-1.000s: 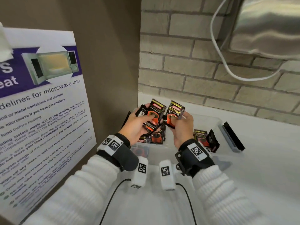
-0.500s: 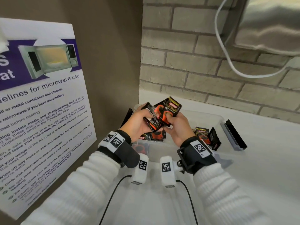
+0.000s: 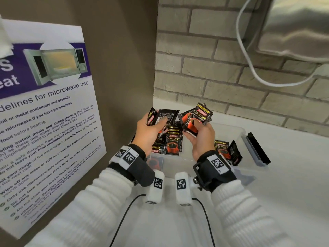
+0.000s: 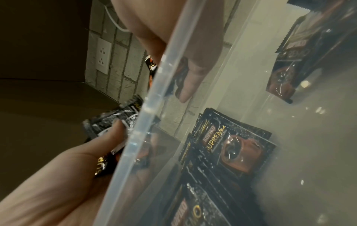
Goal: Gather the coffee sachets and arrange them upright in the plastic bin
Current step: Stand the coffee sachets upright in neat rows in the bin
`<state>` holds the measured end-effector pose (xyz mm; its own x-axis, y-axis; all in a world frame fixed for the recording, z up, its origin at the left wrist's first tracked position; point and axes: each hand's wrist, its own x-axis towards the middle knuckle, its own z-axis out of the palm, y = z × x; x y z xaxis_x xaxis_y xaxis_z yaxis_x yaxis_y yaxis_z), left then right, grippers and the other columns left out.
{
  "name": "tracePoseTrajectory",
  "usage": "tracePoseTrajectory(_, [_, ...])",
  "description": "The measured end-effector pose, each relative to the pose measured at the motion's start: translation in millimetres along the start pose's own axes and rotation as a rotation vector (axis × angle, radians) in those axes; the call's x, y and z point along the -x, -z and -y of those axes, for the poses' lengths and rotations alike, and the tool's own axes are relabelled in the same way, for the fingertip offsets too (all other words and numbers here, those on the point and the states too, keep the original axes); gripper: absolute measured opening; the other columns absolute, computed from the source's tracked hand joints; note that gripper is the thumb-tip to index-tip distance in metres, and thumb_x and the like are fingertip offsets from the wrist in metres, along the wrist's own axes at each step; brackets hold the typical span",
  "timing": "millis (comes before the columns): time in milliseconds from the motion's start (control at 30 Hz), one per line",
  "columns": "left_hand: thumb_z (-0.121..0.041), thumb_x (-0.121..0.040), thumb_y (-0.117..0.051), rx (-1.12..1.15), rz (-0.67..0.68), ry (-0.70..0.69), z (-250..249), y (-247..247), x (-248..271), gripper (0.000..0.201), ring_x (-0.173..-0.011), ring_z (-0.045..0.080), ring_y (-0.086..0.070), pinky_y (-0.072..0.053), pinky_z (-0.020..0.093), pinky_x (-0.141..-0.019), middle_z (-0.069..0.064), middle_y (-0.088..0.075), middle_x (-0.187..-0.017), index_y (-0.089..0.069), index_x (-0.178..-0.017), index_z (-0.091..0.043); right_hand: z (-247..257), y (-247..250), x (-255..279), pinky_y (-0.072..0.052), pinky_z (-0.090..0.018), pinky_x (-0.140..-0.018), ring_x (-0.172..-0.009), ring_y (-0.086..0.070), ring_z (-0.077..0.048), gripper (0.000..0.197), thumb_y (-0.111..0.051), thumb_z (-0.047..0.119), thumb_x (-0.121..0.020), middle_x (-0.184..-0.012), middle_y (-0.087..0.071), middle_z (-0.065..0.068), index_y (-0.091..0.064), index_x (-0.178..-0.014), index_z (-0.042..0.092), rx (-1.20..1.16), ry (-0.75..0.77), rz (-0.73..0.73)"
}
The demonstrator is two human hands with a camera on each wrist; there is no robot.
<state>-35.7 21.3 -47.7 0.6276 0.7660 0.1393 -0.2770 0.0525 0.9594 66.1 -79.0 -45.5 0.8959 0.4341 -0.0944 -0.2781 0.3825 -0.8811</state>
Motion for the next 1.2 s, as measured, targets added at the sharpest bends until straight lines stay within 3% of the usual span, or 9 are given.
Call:
tracePoseTrajectory(167, [0.019,-0.076,-0.053,-0.320,0.057,-0.556,5,-5,10,0.040,-0.096,0.007,-0.055,-0.044,0.019,-0.092,-0.002,-0.055,-0.096,-0.052,-0.079,-0.021,0,1,3,-0.058,-0.036,-0.070,-0.090,-0.063,-0.018,0.026,-0.044,-0.002,-0.093,-0.097,-0.063,-0.003,-0.054,-0.112,0.013,0.091,-0.007,0.080])
tracePoseTrajectory(333, [0.004,-0.067,-0.042,-0.774,0.080,-0.854,7,-3,10,0.039,-0.108,0.015,-0.036,-0.040,0.036,-0.092,-0.008,-0.042,-0.113,-0.056,-0.086,-0.026,0,-4,10,-0.055,-0.038,-0.068,-0.091,-0.063,-0.024,0.034,-0.038,-0.004,-0.091,-0.100,-0.065,-0.009,-0.054,-0.115,0.014,0.135,-0.017,0.285])
tracePoseTrajectory(433, [-0.014,-0.074,-0.038,-0.910,0.027,-0.857,0,-3,9,0.028,-0.109,0.018,-0.032,-0.035,0.039,-0.089,-0.008,-0.040,-0.117,-0.054,-0.090,-0.031,-1,-5,11,-0.045,-0.039,-0.070,-0.080,-0.063,-0.022,0.034,-0.038,-0.004,-0.091,-0.091,-0.067,-0.008,-0.055,-0.115,0.012,0.074,-0.023,0.336])
tracePoseTrajectory(567, [0.005,-0.068,-0.065,-1.096,0.002,-0.838,-1,0,5,0.035,-0.108,0.020,-0.029,-0.030,0.039,-0.088,0.008,-0.052,-0.119,-0.066,-0.092,-0.020,-3,-5,10,-0.038,-0.038,-0.068,-0.081,-0.061,-0.024,0.030,-0.035,0.004,-0.095,-0.094,-0.067,-0.008,-0.054,-0.117,0.010,0.040,-0.028,0.367])
tracePoseTrajectory(733, [0.004,-0.075,-0.054,-1.166,0.198,-0.704,-9,-1,7,0.042,-0.111,0.015,-0.029,-0.031,0.038,-0.090,0.001,-0.048,-0.121,-0.061,-0.110,-0.019,0,-11,17,-0.042,-0.035,-0.067,-0.091,-0.059,-0.022,0.033,-0.044,0.036,-0.097,-0.102,-0.065,-0.008,-0.055,-0.117,0.012,0.163,-0.040,0.428])
tracePoseTrajectory(833, [0.009,-0.083,-0.041,-0.908,0.312,-0.481,-13,0,5,0.045,-0.112,0.015,-0.039,-0.036,0.031,-0.096,0.000,-0.045,-0.120,-0.052,-0.117,-0.018,-1,-9,13,-0.046,-0.031,-0.065,-0.082,-0.060,-0.017,0.012,-0.047,0.013,-0.096,-0.092,-0.064,-0.004,-0.056,-0.105,0.016,0.230,-0.021,0.378])
tracePoseTrajectory(933, [0.006,-0.090,-0.045,-0.464,0.187,-0.279,-19,3,4,0.045,-0.105,0.012,-0.052,-0.046,0.024,-0.091,0.001,-0.047,-0.117,-0.035,-0.127,-0.018,-2,-6,8,-0.051,-0.030,-0.063,-0.078,-0.059,-0.013,0.014,-0.046,0.013,-0.097,-0.095,-0.061,-0.002,-0.051,-0.110,0.015,0.254,-0.032,0.285])
tracePoseTrajectory(1033, [0.003,-0.083,-0.062,-0.238,0.074,-0.217,-23,6,-1,0.054,-0.097,0.009,-0.061,-0.051,0.026,-0.086,-0.003,-0.053,-0.108,-0.031,-0.120,-0.023,-1,-6,6,-0.058,-0.032,-0.066,-0.084,-0.059,-0.013,0.021,-0.042,0.014,-0.099,-0.108,-0.057,-0.006,-0.045,-0.119,0.011,0.234,-0.057,0.206])
tracePoseTrajectory(1200, [0.007,-0.079,-0.066,-0.149,0.191,-0.150,-27,2,-1,0.056,-0.094,0.013,-0.065,-0.054,0.029,-0.085,0.001,-0.061,-0.101,-0.038,-0.121,-0.017,0,-8,8,-0.055,-0.031,-0.063,-0.084,-0.060,-0.015,0.022,-0.040,0.010,-0.099,-0.115,-0.057,-0.010,-0.042,-0.121,0.009,0.270,-0.076,0.227])
